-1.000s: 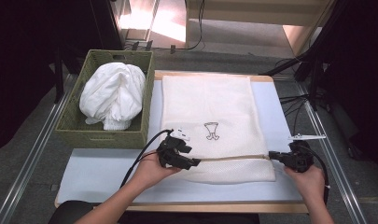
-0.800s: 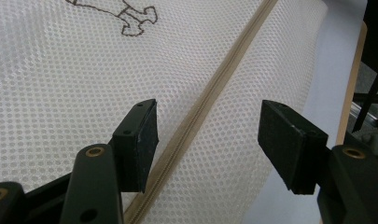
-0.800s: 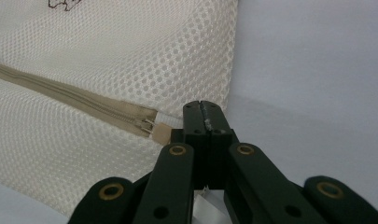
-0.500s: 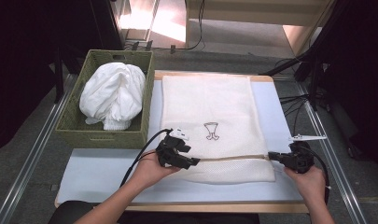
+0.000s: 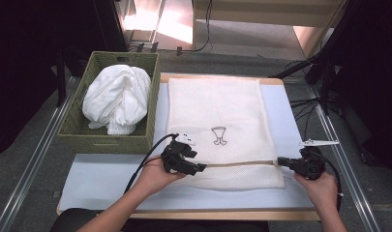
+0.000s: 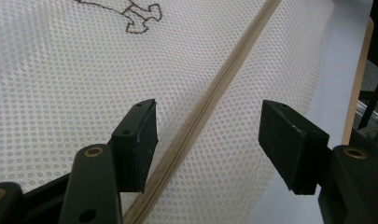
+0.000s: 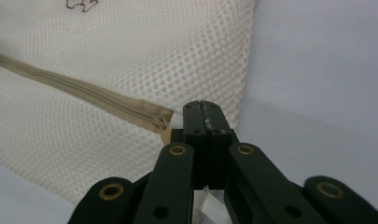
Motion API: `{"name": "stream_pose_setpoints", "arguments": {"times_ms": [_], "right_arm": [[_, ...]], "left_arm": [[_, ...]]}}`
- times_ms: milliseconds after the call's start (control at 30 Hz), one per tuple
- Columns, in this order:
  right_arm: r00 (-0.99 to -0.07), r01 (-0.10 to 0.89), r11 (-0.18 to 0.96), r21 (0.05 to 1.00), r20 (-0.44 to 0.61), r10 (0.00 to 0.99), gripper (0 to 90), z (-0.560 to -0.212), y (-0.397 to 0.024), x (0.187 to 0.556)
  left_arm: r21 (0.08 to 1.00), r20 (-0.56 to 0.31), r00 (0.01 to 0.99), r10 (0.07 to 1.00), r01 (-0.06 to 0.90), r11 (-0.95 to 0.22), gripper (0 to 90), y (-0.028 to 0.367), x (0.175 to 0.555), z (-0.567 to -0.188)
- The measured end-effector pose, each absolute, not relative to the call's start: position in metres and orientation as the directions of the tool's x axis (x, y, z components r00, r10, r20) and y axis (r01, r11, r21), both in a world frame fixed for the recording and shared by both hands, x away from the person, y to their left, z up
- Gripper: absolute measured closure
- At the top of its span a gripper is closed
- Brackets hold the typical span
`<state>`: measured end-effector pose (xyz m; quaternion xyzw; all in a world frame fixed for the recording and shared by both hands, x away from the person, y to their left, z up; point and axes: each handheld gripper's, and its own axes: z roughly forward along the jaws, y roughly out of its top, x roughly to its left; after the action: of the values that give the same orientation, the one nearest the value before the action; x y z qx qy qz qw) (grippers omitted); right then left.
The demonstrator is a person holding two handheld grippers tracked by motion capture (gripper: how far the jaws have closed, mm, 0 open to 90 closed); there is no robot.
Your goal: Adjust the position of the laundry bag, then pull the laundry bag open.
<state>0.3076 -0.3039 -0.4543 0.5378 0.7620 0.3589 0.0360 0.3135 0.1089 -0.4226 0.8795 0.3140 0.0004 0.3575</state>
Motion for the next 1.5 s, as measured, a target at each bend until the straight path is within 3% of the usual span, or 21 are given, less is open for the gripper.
{"name": "stream_pose_setpoints", "arguments": {"times_ms": [700,900,1233,1500], "right_arm": [[-0.476,0.757,0.215,0.617,0.296,0.828,90.0,-0.445,-0.285,0.302],[-0.436,0.763,0.211,0.611,0.246,0.866,84.0,-0.446,-0.297,0.3],[-0.406,0.773,0.181,0.609,0.254,0.878,62.3,-0.458,-0.303,0.307],[-0.414,0.767,0.199,0.61,0.232,0.88,58.4,-0.465,-0.303,0.309]], "left_arm": [[0.63,-0.217,0.802,0.556,0.55,-0.548,37.7,0.111,0.314,-0.422],[0.632,-0.215,0.802,0.557,0.549,-0.546,37.8,0.111,0.315,-0.422],[0.634,-0.213,0.802,0.558,0.547,-0.546,37.7,0.112,0.315,-0.422],[0.634,-0.215,0.802,0.557,0.548,-0.545,37.7,0.11,0.315,-0.423]]}}
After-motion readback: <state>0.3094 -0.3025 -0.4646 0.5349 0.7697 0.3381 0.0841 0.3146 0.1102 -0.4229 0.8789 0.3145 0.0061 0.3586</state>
